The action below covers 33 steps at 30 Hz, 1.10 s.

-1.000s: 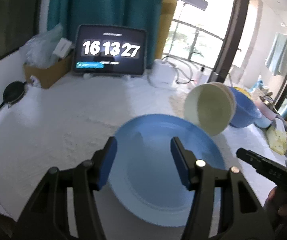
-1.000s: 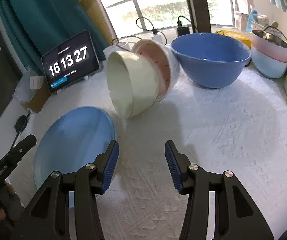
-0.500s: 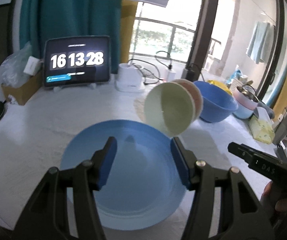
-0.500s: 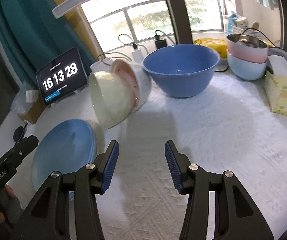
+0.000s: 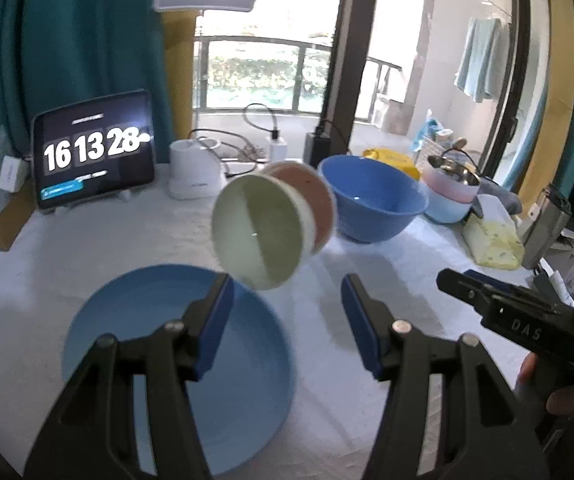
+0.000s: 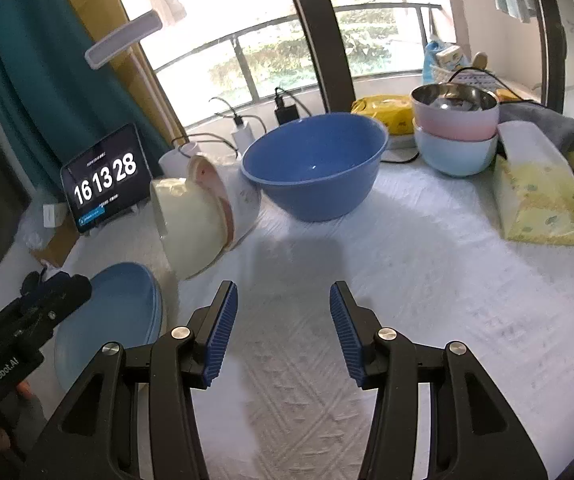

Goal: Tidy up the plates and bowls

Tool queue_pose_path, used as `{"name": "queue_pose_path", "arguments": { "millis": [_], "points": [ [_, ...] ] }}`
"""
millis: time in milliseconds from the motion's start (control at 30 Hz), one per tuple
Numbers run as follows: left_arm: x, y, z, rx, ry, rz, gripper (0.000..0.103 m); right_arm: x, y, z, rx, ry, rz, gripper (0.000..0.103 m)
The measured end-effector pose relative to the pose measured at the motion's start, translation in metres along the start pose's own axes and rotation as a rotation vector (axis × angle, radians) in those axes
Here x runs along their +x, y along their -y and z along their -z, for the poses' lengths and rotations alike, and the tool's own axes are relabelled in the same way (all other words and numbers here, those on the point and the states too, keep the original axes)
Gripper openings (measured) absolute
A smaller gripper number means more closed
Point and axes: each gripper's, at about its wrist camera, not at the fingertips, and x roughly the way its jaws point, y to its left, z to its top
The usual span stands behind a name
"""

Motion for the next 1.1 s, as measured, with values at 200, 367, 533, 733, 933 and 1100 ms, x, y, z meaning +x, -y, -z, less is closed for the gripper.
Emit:
{"name": "queue_pose_path", "arguments": {
  "millis": [200, 367, 533, 733, 933, 1100],
  "points": [
    [0.003, 0.02, -0.013, 0.027, 0.018, 0.03, 0.058, -0.01, 0.009, -0.01, -0.009, 0.031, 0.013, 0.051],
    [0.005, 0.031, -0.024, 0.039, 0.038, 0.043, 0.06, -0.017, 0.018, -0.02, -0.011, 0.062, 0.022, 0.051],
    [0.009, 0.038, -0.033, 0.047, 0.046, 0.05, 0.064, -0.019, 0.024, -0.028, -0.013, 0.081, 0.031, 0.051],
    [0.015, 0.043, -0.044, 0.056, 0.06, 0.058, 0.066, -0.016, 0.031, -0.039, -0.02, 0.092, 0.043, 0.051],
    [0.026, 0.048, -0.054, 0.072, 0.064, 0.067, 0.067, -0.01, 0.039, -0.05, -0.021, 0.096, 0.055, 0.051],
    [0.036, 0.051, -0.06, 0.079, 0.074, 0.076, 0.067, 0.001, 0.046, -0.059, -0.016, 0.095, 0.065, 0.051]
  ]
}}
